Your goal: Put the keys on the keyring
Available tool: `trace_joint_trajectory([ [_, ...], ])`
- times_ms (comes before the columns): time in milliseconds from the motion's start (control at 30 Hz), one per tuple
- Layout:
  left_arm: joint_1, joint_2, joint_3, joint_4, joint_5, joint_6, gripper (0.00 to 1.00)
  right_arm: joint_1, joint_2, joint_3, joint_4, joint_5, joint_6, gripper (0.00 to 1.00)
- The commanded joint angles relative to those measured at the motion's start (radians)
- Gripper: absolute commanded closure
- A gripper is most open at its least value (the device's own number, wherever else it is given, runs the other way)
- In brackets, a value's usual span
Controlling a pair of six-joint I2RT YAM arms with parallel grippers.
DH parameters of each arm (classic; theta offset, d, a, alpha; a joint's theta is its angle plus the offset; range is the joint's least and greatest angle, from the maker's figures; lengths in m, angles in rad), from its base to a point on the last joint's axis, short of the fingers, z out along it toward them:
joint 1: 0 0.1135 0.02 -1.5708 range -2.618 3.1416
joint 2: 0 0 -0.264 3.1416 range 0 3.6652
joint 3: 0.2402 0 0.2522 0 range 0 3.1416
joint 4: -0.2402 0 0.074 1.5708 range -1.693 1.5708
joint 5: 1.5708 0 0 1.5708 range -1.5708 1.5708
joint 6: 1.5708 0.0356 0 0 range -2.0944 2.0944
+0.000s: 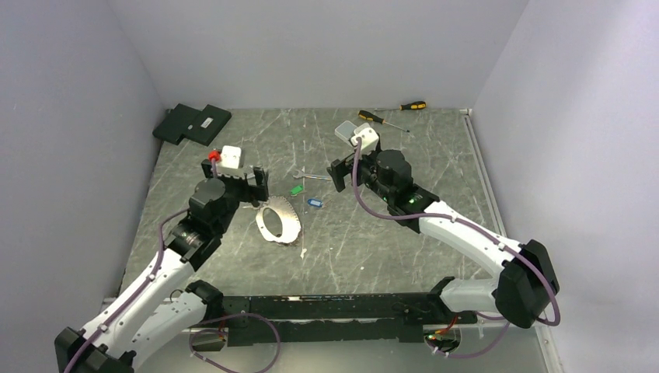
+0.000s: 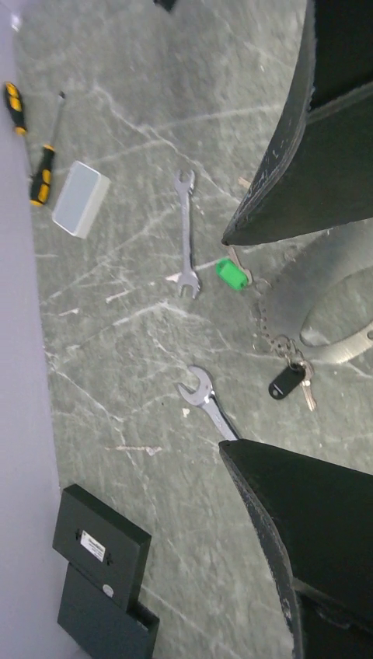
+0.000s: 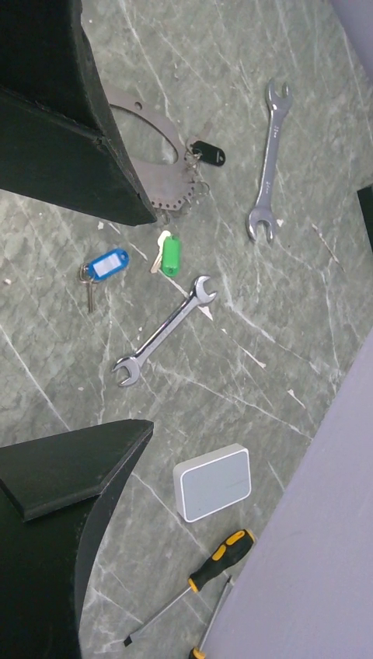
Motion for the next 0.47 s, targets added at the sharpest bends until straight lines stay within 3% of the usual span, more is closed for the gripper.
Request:
trace_joint_trajectory([
  [0,0.003,-0.062,0.029,0.084,-0.003,-0.168,0.01,-0.002,-0.036,-0.005,0.057,0.011,0.014,0.00],
  [133,0.003,-0.051,0.084,0.013,0.025,-0.243,0.01,-0.003,-0.048,-0.014,0.064,0.004,0.016,0.00],
  [233,0.006,-0.063,0.064,0.084,0.114,-0.190,0.01,-0.002,-0.069,-0.021,0.065,-0.008,0.011,0.00],
  [433,-0.001,-0.111,0.026,0.123,0.115,-0.116,0.01,-0.003,-0.086,-0.025,0.051,-0.006,0.014,0.00],
])
